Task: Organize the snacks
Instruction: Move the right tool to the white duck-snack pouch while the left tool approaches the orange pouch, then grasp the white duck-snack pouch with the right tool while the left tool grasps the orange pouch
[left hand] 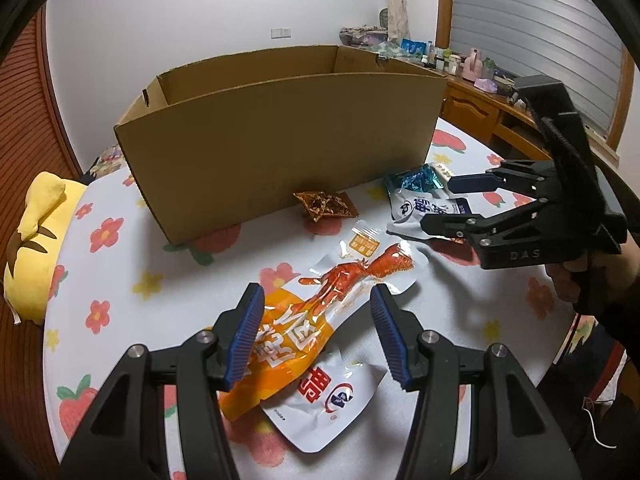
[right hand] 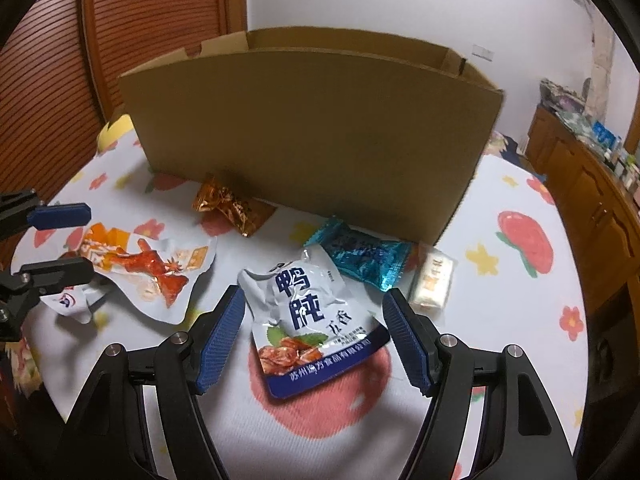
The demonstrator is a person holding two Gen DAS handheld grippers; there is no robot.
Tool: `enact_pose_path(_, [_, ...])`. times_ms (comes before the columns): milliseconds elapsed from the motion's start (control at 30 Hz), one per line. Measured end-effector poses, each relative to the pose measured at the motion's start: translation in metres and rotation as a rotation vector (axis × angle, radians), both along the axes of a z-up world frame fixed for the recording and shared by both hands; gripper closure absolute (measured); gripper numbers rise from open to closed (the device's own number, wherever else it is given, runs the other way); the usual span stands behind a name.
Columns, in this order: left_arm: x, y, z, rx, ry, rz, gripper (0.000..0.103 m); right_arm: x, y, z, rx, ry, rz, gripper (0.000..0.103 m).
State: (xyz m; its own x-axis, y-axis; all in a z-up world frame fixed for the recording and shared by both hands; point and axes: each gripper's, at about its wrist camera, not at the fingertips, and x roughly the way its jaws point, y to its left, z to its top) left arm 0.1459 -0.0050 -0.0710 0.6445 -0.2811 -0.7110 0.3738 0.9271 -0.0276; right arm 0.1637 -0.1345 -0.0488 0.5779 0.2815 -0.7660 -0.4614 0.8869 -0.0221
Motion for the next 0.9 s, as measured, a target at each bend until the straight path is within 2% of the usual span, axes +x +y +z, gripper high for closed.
enact_pose_path(600, [0.005, -0.007, -0.007, 0.043, 0.032, -0.035, 0.048, 0.009, 0.012, -0.013, -0.050, 0.048, 0.053, 0.030])
enact_pose_path(767, [0.015, -0.016, -0.009, 0.068, 0.059, -0.070, 0.048, 0.008, 0.008, -0.013, -0.036, 0.067, 0.063, 0.039])
enact_pose_path(900, [0.021, -0.021, -0.011, 0.084, 0.079, -0.092, 0.048, -0.001, 0.007, -0.011, -0.032, 0.069, 0.085, 0.043])
